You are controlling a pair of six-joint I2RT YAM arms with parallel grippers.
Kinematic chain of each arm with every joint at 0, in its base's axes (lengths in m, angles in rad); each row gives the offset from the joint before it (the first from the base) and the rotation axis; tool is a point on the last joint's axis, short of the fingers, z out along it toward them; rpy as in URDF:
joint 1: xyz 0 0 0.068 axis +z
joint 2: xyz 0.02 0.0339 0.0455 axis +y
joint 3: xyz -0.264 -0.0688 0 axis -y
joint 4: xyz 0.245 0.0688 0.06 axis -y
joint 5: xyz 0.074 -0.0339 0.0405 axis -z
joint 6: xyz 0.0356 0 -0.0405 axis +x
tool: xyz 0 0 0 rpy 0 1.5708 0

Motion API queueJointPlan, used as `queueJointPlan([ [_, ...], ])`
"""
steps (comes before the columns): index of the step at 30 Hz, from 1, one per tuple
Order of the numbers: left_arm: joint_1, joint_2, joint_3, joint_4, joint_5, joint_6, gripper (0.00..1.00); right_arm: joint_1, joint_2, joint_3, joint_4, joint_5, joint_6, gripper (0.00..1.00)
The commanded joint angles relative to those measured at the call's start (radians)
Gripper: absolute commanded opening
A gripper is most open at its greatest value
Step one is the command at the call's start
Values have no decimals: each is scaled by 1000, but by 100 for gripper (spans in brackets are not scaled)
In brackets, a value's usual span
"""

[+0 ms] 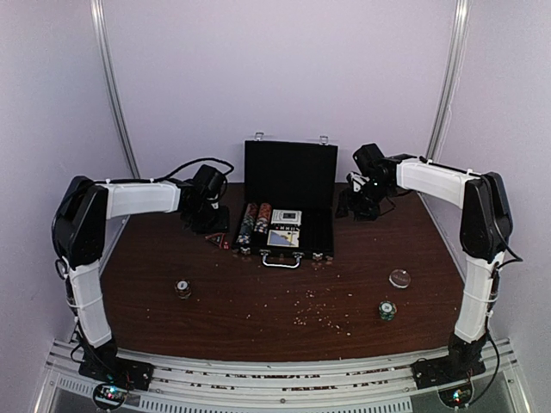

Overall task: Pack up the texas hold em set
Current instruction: Pick up the dice from the center of the board.

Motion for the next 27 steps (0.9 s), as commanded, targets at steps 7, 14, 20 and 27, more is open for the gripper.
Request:
queueJointPlan([
  [7, 3, 147, 157, -61, 71, 52, 41, -10, -81, -17, 39, 77, 8, 63],
  [14, 1, 156, 154, -121, 70, 44, 33, -18, -77, -19, 40, 72, 10, 63],
  [20, 1, 147, 124, -130, 78, 36, 29, -19, -66, -15, 43, 56, 10, 63],
  [27, 2, 153, 124, -130, 92, 35, 28, -20, -64, -17, 39, 46, 11, 63],
])
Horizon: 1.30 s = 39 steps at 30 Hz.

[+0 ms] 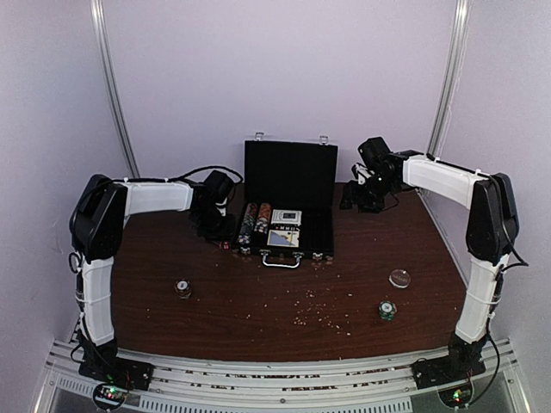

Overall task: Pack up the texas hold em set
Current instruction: Pick up the dice from the center of the board.

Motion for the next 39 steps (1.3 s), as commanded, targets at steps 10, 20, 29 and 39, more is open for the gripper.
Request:
queueJointPlan([
  [10, 2, 18, -23, -2, 22, 0, 25, -9, -15, -16, 8, -11, 12, 63],
  [20, 2, 38, -30, -1, 15, -5, 23, -9, -14, -19, 6, -17, 13, 63],
  [29, 2, 54, -12, -2, 8, -5, 22, -9, -14, -20, 6, -20, 13, 63],
  [39, 2, 65, 15, -1, 3, 1, 26, -10, -14, -24, 8, -26, 13, 63],
])
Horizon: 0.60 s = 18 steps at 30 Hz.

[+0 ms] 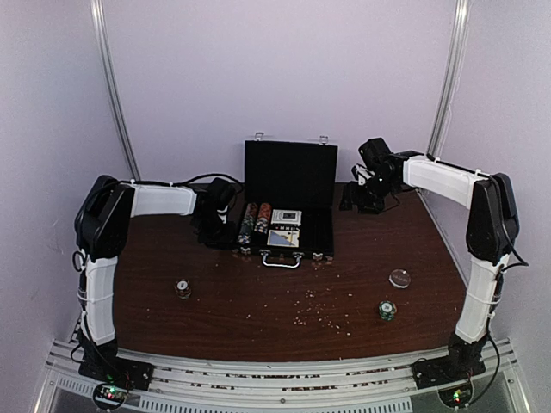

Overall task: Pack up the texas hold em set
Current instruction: Pick up the dice from the center of the board.

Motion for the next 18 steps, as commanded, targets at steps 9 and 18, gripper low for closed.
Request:
queueJointPlan([
  [9, 2, 28, 51, -1, -29, 6, 22, -5, -10, -13, 8, -8, 11, 63],
  [18, 3, 22, 48, -2, -31, 5, 11, -5, -11, -12, 7, -8, 10, 63],
])
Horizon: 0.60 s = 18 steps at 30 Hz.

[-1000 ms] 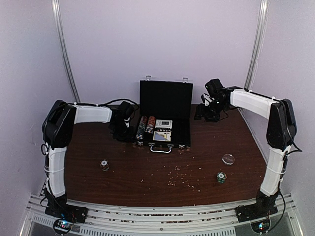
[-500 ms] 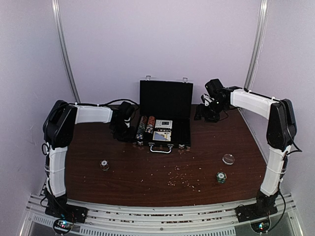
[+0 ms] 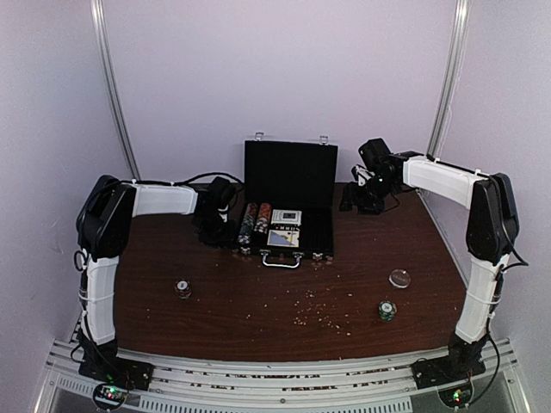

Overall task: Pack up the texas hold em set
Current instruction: Pick up the dice from the center of the board, then place the dice in the slot.

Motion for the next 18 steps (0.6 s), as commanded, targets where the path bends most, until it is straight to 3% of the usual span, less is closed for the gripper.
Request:
queueJointPlan([
  [1, 2, 3, 25, -3, -15, 2, 10, -5, -12, -8, 6, -2, 9, 63],
  [11, -41, -135, 85, 3, -28, -65, 6, -6, -82, -52, 64, 32, 5, 66],
  [18, -115, -51, 267, 4, 71, -99, 6, -5, -88, -65, 79, 24, 6, 67],
])
